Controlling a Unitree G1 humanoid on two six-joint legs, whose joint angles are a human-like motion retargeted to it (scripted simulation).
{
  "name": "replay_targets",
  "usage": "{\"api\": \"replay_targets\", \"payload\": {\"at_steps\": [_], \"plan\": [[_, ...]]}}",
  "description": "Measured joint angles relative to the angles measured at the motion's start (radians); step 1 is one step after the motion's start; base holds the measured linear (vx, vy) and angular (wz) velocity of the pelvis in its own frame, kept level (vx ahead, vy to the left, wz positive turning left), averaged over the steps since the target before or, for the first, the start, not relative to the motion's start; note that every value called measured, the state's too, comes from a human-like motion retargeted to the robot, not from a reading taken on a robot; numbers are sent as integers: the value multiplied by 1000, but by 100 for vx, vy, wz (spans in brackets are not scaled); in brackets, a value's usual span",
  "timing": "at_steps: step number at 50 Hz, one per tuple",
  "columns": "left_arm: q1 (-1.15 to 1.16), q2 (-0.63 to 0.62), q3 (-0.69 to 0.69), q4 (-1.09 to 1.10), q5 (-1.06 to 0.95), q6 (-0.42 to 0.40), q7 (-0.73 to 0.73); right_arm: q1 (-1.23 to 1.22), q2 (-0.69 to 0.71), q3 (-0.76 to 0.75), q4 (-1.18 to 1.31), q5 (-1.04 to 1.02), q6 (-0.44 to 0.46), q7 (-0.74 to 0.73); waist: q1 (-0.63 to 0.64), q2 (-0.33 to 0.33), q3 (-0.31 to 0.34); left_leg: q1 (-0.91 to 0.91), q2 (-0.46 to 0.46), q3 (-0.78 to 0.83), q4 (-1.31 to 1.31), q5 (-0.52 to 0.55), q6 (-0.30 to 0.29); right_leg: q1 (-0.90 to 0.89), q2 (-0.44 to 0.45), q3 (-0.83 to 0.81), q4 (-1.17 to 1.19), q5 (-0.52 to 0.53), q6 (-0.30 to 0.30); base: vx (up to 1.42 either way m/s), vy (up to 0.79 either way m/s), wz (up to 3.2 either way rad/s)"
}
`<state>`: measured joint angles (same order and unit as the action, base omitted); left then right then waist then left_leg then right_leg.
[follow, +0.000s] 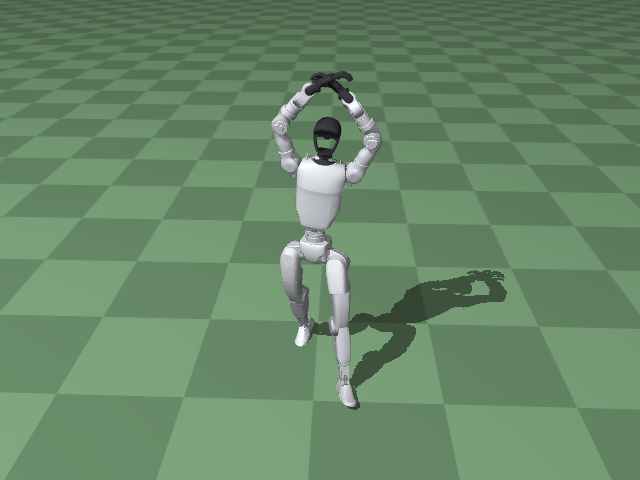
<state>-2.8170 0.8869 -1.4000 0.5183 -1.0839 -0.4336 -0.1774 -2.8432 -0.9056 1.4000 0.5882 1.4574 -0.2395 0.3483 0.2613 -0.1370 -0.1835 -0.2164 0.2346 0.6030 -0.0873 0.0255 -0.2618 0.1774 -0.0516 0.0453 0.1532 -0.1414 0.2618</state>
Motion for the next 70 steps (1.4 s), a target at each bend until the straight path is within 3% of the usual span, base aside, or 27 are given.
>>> {"api": "replay_targets", "payload": {"at_steps": [4, 8, 10, 13, 17, 20, 23, 25, 30, 32, 35, 40, 45, 52, 57, 61, 65, 70], "plan": [[1, 6, 0, 6, 8, 5, -3, 5, 14, 0, 14, 14, 11, 10, 17, -9, -13, 68, -57, -30, 0, 22, 0, 22, -59, -14, 92, 115, 0, 63, 47, 30], [-1, 2, 0, 11, -55, 36, -6, 13, 29, -2, 24, 22, 16, -5, 33, 6, -7, 166, -83, -79, 0, -26, 8, 18, -77, -60, 234, 299, 0, 59, 40, 36], [-2, 3, 0, 20, -22, 13, 4, 16, 31, -1, 24, 8, -1, -9, 31, 21, -4, 201, -91, -104, 0, -53, 12, -15, -81, -106, 342, 358, -12, 47, 38, 64], [9, 0, 0, -3, -100, 7, 45, 10, 31, -1, 19, 3, -3, -25, 1, 40, -2, 231, -94, -143, 1, -85, 9, -95, -91, -191, 497, 315, -41, 41, 29, 69], [14, 0, 0, 7, -55, 28, 30, 8, 28, 0, 18, -20, 13, -21, -49, 47, -3, 249, -116, -197, 17, -129, 0, -191, -114, -299, 548, 156, -70, 35, 23, 76], [32, -1, 0, 4, -98, 12, 35, 11, 27, 0, 26, -12, 19, -17, -83, 36, 7, 263, -151, -235, 26, -153, 0, -248, -127, -364, 453, 75, -70, 30, 17, 72], [45, -5, 0, 10, -73, 5, 38, 25, 25, 0, 30, 6, 28, -11, -112, 16, 26, 285, -188, -274, 33, -173, 0, -285, -118, -393, 254, 63, -39, 29, 8, 69], [41, -5, 0, 34, 32, 6, 1, 38, 23, 0, 34, 13, 32, 6, -127, -2, 42, 302, -219, -298, 37, -188, 0, -309, -108, -379, 97, 113, 0, 25, -1, 64], [52, -24, 0, 44, 116, -21, 5, 50, 11, 0, 34, 16, 37, 18, -153, -36, 111, 338, -231, -344, 39, -193, 0, -431, 25, -254, -213, 415, 0, 15, -32, 52], [58, -29, 0, 44, 137, -26, 6, 53, 4, 0, 33, 7, 40, 22, -165, -26, 139, 370, -223, -370, 44, -203, 0, -477, 58, -235, -240, 460, 0, 25, -25, 61], [64, -37, 0, 43, 142, -28, 8, 51, -2, 0, 36, -3, 42, 23, -178, -13, 159, 401, -218, -386, 47, -216, 0, -555, 64, -260, -240, 438, 0, 29, -6, 39], [78, -34, 0, 37, 90, -28, 22, 55, 1, 0, 35, -21, 42, 24, -234, 15, 173, 445, -206, -433, 57, -235, 0, -591, 0, -393, -240, 435, 0, 36, 2, 58], [68, -46, 0, 59, 73, -17, 15, 50, 8, 0, 41, -7, 56, 20, -252, 49, 163, 483, -163, -478, 74, -261, 0, -561, -11, -362, -240, 442, 0, 46, -12, 66], [31, -44, 0, 53, 86, -30, 34, 14, 10, -1, 52, 7, 47, 19, -204, 37, 102, 503, -148, -494, 113, -286, 0, -433, -18, -297, -229, 398, 0, 51, -19, 33], [27, -47, 0, 39, 80, -20, 38, 14, 0, -1, 49, 51, 47, 15, -145, 20, 54, 512, -128, -509, 194, -241, 0, -355, 13, -287, -238, 389, 0, 53, -30, -16], [32, -59, 0, 33, 64, 7, 60, 25, -11, 0, 75, -34, 24, -146, -126, 15, 21, 486, -93, -509, 337, -137, 1, -292, 43, -248, -231, 324, 0, 57, -32, -32], [-13, -99, 0, 62, 69, 36, 76, 1, -14, -8, 47, 186, 89, 24, -95, 1, 38, 368, -35, -468, 642, -63, 14, -251, 60, -218, -179, 258, 0, 48, -36, -30], [-23, -98, 0, 45, 68, 32, 75, -11, -25, -4, 74, 195, 109, 61, -59, -2, 39, 166, 5, -373, 947, -195, 122, -239, 57, -195, -131, 198, 0, 36, -13, -18]]}}
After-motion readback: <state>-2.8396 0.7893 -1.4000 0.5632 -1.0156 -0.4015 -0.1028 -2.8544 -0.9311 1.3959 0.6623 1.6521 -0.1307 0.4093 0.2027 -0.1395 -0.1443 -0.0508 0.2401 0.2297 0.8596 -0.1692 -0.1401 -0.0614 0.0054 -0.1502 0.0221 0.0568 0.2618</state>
